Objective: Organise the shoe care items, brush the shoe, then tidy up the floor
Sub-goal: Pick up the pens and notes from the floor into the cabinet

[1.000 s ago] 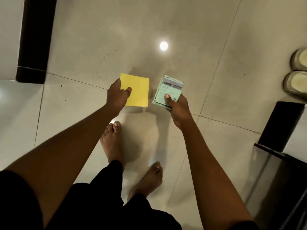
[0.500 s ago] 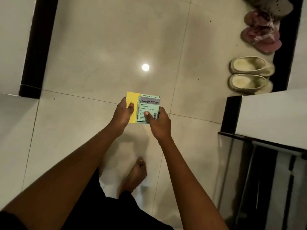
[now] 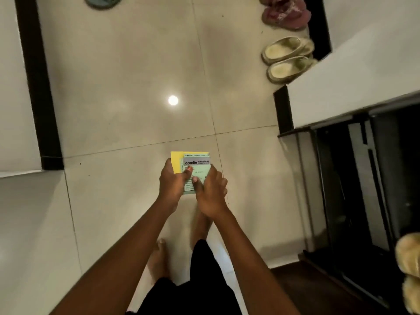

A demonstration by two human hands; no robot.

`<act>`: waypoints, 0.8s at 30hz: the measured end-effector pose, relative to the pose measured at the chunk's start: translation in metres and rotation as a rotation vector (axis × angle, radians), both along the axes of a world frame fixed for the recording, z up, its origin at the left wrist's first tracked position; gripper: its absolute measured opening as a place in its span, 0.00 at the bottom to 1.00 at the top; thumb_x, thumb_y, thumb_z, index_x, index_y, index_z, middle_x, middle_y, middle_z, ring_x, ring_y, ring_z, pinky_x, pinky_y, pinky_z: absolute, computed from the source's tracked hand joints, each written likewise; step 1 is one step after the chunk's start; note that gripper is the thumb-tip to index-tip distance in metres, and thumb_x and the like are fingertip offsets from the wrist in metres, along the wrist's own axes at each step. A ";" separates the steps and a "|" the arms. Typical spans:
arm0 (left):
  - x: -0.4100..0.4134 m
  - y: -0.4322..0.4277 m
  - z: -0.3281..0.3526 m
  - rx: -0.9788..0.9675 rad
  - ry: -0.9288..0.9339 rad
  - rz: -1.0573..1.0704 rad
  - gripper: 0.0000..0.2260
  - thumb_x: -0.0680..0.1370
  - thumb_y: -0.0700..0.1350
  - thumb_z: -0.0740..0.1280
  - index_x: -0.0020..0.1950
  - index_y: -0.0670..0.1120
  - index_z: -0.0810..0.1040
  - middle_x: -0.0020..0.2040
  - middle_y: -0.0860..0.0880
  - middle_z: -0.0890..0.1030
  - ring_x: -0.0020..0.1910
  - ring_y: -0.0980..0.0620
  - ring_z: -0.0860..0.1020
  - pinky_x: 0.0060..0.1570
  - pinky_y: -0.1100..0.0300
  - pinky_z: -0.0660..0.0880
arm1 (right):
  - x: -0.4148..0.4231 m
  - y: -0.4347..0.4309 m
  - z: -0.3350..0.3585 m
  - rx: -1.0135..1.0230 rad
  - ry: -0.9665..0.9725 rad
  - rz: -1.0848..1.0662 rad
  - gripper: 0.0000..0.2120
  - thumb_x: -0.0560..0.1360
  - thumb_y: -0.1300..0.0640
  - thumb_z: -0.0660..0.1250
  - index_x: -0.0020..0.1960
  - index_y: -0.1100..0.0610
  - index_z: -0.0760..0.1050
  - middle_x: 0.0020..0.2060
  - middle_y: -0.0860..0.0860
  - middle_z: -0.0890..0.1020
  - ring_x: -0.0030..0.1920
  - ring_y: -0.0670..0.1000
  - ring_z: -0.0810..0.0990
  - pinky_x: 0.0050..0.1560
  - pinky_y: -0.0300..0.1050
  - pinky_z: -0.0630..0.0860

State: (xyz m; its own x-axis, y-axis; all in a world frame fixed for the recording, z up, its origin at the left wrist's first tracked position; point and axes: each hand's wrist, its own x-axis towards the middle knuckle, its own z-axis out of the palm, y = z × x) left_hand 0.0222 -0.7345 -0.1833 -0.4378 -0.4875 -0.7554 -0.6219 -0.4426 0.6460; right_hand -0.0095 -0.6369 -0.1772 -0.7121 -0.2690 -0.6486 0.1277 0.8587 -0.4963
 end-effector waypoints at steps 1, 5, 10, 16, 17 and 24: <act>0.008 0.000 0.009 0.000 -0.001 -0.039 0.10 0.75 0.39 0.68 0.55 0.47 0.72 0.53 0.46 0.81 0.50 0.47 0.80 0.52 0.49 0.77 | 0.011 0.003 0.008 -0.013 -0.029 -0.027 0.22 0.79 0.47 0.56 0.71 0.52 0.58 0.64 0.52 0.67 0.64 0.54 0.63 0.65 0.54 0.64; 0.033 0.002 0.046 0.026 0.072 -0.144 0.09 0.76 0.37 0.67 0.54 0.47 0.73 0.51 0.47 0.80 0.46 0.50 0.79 0.44 0.56 0.77 | 0.042 0.021 0.041 -0.190 -0.195 -0.321 0.21 0.77 0.40 0.55 0.66 0.48 0.63 0.58 0.49 0.76 0.57 0.52 0.77 0.56 0.57 0.76; 0.048 0.028 0.079 0.064 0.127 -0.311 0.10 0.76 0.37 0.66 0.57 0.45 0.74 0.49 0.48 0.81 0.45 0.51 0.79 0.40 0.58 0.76 | 0.070 0.067 0.078 -0.474 -0.316 -0.745 0.15 0.76 0.54 0.67 0.58 0.62 0.73 0.48 0.60 0.82 0.42 0.52 0.83 0.42 0.47 0.82; 0.052 0.117 0.092 0.069 0.148 -0.478 0.08 0.77 0.39 0.66 0.54 0.47 0.73 0.48 0.50 0.80 0.44 0.53 0.78 0.38 0.60 0.73 | 0.095 0.148 0.096 -0.467 -0.137 -0.931 0.09 0.75 0.58 0.69 0.52 0.61 0.75 0.41 0.56 0.83 0.33 0.47 0.83 0.39 0.45 0.82; 0.052 0.134 0.093 0.081 0.156 -0.509 0.08 0.77 0.39 0.66 0.54 0.47 0.73 0.47 0.51 0.80 0.44 0.53 0.78 0.38 0.60 0.73 | 0.099 0.165 0.097 -0.465 -0.112 -0.959 0.09 0.75 0.58 0.69 0.52 0.62 0.75 0.41 0.57 0.83 0.34 0.48 0.83 0.38 0.44 0.82; 0.057 0.258 0.114 0.107 0.190 -0.819 0.09 0.78 0.39 0.65 0.57 0.45 0.71 0.49 0.50 0.80 0.44 0.55 0.78 0.37 0.61 0.74 | 0.137 0.285 0.118 -0.592 -0.012 -1.229 0.02 0.75 0.62 0.67 0.47 0.60 0.75 0.44 0.60 0.83 0.39 0.51 0.84 0.34 0.39 0.80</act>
State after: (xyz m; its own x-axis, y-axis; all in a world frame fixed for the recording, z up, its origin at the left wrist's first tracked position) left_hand 0.0795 -0.4765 -0.0697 -0.7459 0.1089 -0.6570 -0.6576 0.0357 0.7525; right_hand 0.1272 -0.3515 -0.0591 -0.6864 0.2907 -0.6666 0.6555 -0.1496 -0.7403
